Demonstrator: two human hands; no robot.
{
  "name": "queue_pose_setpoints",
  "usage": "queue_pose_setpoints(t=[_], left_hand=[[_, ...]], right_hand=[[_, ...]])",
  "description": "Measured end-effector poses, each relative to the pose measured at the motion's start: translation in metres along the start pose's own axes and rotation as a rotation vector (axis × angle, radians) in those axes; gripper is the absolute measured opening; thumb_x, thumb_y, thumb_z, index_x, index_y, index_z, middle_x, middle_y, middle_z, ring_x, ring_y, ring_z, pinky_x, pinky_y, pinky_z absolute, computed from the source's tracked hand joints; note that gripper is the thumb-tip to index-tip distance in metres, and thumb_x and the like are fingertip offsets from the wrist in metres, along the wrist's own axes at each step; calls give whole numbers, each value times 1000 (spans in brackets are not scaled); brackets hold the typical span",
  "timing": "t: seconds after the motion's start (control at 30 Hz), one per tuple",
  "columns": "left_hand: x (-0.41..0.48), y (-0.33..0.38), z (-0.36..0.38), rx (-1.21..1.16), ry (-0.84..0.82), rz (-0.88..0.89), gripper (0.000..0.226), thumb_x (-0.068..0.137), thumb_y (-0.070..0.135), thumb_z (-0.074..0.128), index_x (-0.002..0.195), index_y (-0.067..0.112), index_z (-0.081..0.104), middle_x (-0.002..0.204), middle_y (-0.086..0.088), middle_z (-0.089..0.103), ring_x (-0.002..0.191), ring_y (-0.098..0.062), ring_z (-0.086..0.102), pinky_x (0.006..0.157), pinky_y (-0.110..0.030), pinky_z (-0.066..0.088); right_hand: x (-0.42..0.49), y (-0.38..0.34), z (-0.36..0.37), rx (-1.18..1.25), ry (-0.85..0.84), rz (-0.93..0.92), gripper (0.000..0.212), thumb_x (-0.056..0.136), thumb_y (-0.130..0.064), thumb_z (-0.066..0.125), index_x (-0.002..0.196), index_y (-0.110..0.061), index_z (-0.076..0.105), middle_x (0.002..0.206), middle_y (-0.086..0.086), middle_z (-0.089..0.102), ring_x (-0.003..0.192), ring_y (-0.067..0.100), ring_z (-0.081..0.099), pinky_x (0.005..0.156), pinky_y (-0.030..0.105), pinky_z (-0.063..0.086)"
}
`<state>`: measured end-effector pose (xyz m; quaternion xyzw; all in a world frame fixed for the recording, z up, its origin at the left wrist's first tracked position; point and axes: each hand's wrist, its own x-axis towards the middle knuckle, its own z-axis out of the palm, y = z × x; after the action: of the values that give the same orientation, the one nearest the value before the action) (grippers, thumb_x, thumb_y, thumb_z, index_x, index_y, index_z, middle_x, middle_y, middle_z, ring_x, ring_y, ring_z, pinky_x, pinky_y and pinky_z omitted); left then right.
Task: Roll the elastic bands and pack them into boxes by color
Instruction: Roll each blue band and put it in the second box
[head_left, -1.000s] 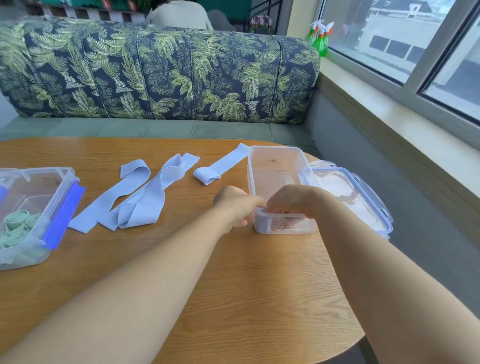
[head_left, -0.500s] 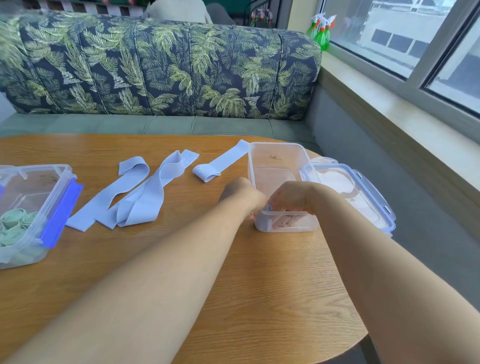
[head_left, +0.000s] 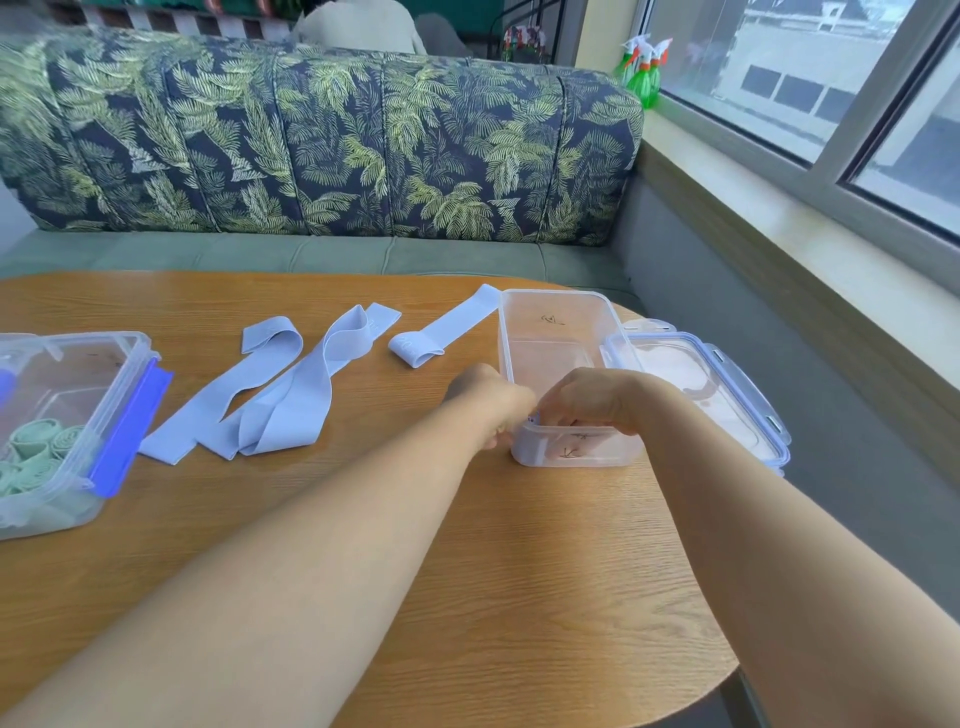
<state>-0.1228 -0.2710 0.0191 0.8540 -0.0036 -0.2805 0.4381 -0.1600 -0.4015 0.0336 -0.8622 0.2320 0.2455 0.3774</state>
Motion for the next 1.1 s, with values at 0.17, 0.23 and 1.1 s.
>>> queue_pose_setpoints(t=[0.17,0.23,1.1], left_hand=[[-1,-2,-8,-66,8,20,36,83,38,68,105,12,57,101,-7,67,89,-21,69,76,-32,55],[-3,-5,-11,-77,20,26,36,87,42,64,105,12,56,102,-6,66,88,-20,70,82,-34,56],[-30,-100,-117,290,189,247,29,95,21,54,123,24,62,126,0,59,112,-19,57,92,-30,48]], right_hand=[[-2,-3,0,31,-14,19,24,88,-17,60,107,-4,65,111,17,67,98,31,68,89,39,57],[-4,-4,1,44,-5,22,25,87,-18,61,108,-4,65,110,17,67,103,32,67,94,42,55],[-19,-81,36,304,469,-414,19,83,-2,55,85,12,68,82,24,72,72,28,65,74,42,58]])
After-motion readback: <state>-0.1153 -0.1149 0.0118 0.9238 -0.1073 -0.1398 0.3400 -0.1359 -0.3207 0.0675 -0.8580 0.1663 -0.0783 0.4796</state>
